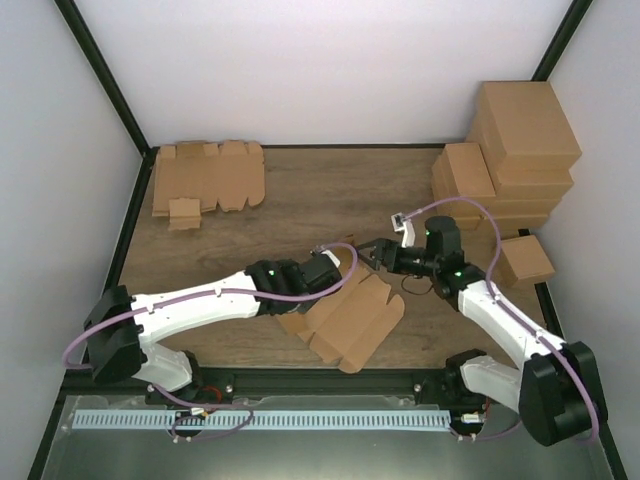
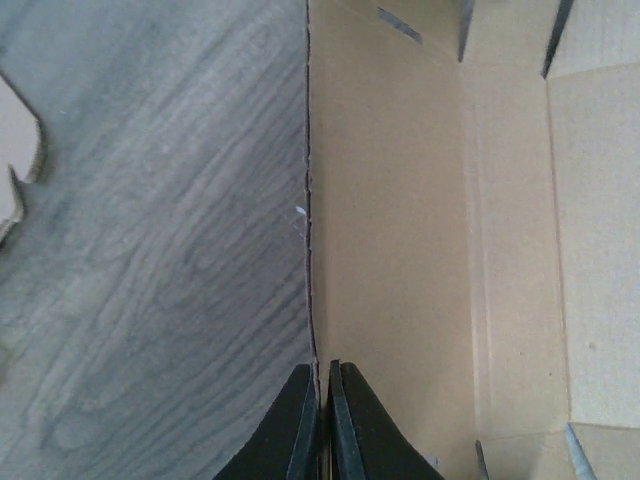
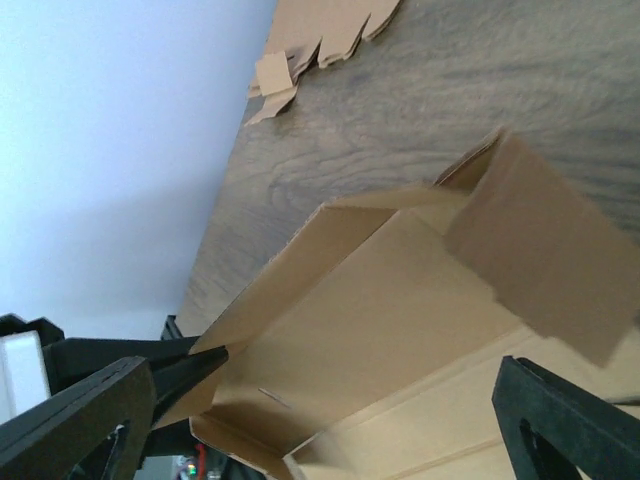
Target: Fold the paper box
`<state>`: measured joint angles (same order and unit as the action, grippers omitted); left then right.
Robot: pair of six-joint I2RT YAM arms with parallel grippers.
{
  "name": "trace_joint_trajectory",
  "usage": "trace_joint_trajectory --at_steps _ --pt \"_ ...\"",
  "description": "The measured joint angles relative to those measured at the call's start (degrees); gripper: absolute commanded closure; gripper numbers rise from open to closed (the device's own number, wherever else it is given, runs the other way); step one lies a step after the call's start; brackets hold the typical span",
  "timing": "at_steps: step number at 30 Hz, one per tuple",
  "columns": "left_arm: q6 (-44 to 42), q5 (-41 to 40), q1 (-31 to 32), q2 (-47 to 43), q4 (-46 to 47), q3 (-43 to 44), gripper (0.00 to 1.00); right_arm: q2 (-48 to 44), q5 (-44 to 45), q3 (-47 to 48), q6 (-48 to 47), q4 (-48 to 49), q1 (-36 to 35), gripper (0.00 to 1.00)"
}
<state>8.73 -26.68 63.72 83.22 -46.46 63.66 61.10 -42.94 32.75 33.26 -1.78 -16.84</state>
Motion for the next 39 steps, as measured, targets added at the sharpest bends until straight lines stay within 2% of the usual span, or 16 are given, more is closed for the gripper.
trace_joint_trajectory --at_steps 3,5,7,12,18,30,33,35,36,39 --pt "0.20 -3.91 1.51 -0.04 0.63 0.00 0.94 1.70 2.71 0.37 7.82 1.95 -4.31 0.20" --pt "0.22 -5.73 2.34 -0.20 1.31 -0.04 0.94 2.21 4.70 0.07 13.40 3.76 -7.32 0.33" --pt "0.13 -7.21 3.32 -0.66 2.45 -0.48 0.94 2.27 8.09 -0.20 20.61 5.57 -11.04 0.41" --pt "-0.20 -9.70 5.25 -2.32 5.05 -2.75 0.94 2.45 14.45 -0.20 31.98 8.55 -17.27 0.45" --pt "-0.70 -12.33 6.43 -2.51 6.88 -4.24 0.94 6.58 17.75 1.62 39.50 8.94 -18.88 0.49" --pt "-1.27 -15.19 9.14 -2.43 8.57 -4.42 0.91 9.86 18.51 3.17 43.25 10.88 -19.54 0.86" --pt "-1.14 -15.50 9.44 -2.05 8.74 -4.44 0.92 9.86 18.56 3.15 43.58 10.91 -19.61 0.84" --pt "-1.09 -15.47 9.51 -1.95 8.94 -4.55 0.93 9.86 18.60 3.15 43.74 10.84 -19.65 0.68" --pt "-1.09 -15.50 9.57 -1.97 9.11 -4.68 0.94 9.86 18.62 3.15 44.02 10.80 -19.63 0.63" --pt "-1.16 -15.61 10.08 -1.95 9.75 -5.20 0.96 9.75 18.71 3.08 43.43 10.82 -19.74 0.60"
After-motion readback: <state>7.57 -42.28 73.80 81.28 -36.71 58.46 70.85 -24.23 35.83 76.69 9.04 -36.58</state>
